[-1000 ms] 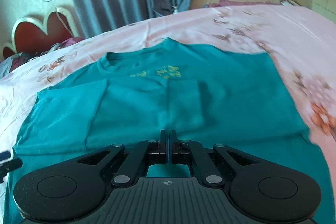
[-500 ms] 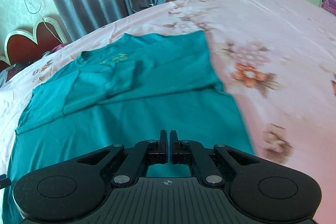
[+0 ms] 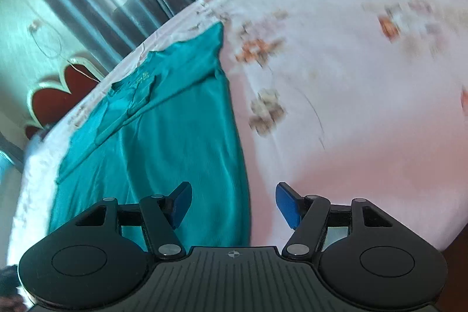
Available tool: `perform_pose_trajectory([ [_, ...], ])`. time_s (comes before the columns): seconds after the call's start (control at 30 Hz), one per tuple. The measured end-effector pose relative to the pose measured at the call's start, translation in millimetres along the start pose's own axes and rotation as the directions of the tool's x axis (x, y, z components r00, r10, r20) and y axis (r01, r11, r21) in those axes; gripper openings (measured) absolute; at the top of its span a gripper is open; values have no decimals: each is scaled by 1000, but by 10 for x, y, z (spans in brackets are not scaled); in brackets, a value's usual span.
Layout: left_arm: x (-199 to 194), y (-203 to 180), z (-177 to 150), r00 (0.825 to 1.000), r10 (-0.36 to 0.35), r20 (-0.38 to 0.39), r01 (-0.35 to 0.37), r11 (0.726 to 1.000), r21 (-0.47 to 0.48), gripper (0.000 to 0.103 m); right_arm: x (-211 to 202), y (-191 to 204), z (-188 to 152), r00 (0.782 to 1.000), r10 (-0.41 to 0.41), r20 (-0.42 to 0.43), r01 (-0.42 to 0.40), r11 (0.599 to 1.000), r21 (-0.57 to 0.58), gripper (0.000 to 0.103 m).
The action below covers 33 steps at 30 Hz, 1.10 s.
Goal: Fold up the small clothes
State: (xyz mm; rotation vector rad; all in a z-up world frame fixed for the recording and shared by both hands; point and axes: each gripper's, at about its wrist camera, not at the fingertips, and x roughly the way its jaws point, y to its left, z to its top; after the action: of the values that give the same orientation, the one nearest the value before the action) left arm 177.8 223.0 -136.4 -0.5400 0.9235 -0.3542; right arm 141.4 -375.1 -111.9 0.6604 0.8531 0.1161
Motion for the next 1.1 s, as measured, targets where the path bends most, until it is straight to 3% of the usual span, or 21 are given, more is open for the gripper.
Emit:
perform_pose_trajectory([
  [0.07, -9, 46, -51, 999, -34, 8, 34, 998, -44, 50, -43, -95, -84, 999, 44, -24, -44, 998, 34, 48],
  [0.17, -7, 39, -96, 999, -46, 10, 47, 997, -53, 50, -87, -177, -181, 991, 123, -57, -118, 990, 76, 40],
  [0.33, 54, -15, -97, 999, -50, -3, 50, 999, -23, 50, -62, -219, -298, 972, 221, -75, -211, 970, 124, 39],
  [0.4, 69, -27, -101, 999, -40, -6, 40, 999, -1, 38, -35, -239, -303, 967, 244, -75, -232, 963, 141, 31],
  [0.43, 82, -33, -93, 1000, -26, -7, 26, 1000, 10, 33, -7, -240, -297, 965, 250, -79, -237, 961, 145, 22],
  [0.5, 86, -35, -84, 1000, 3, -3, -3, 1000, 25, 8, -1, -224, -286, 964, 254, -81, -243, 962, 124, 9],
  [0.53, 62, -30, -86, 1000, 3, 8, -3, 1000, 25, 8, -30, -207, -275, 964, 258, -67, -250, 962, 110, 3],
  [0.63, -108, -17, -120, 995, -36, 95, 36, 999, 5, 7, -212, -214, -252, 953, 302, 3, -301, 947, 111, 3],
  [0.73, 6, 60, -173, 999, 28, 43, -28, 1000, -1, 7, -66, -246, -262, 969, 245, -44, -238, 964, 116, 3],
  [0.93, -60, 125, -192, 991, -33, 131, 47, 993, -107, 7, -119, -179, -129, 955, 293, 40, -296, 945, 140, 3],
  [1.1, -173, 3, 30, 963, -116, 241, 156, 976, -152, 7, -249, 64, 286, 947, 304, 108, -314, 945, 94, 3],
])
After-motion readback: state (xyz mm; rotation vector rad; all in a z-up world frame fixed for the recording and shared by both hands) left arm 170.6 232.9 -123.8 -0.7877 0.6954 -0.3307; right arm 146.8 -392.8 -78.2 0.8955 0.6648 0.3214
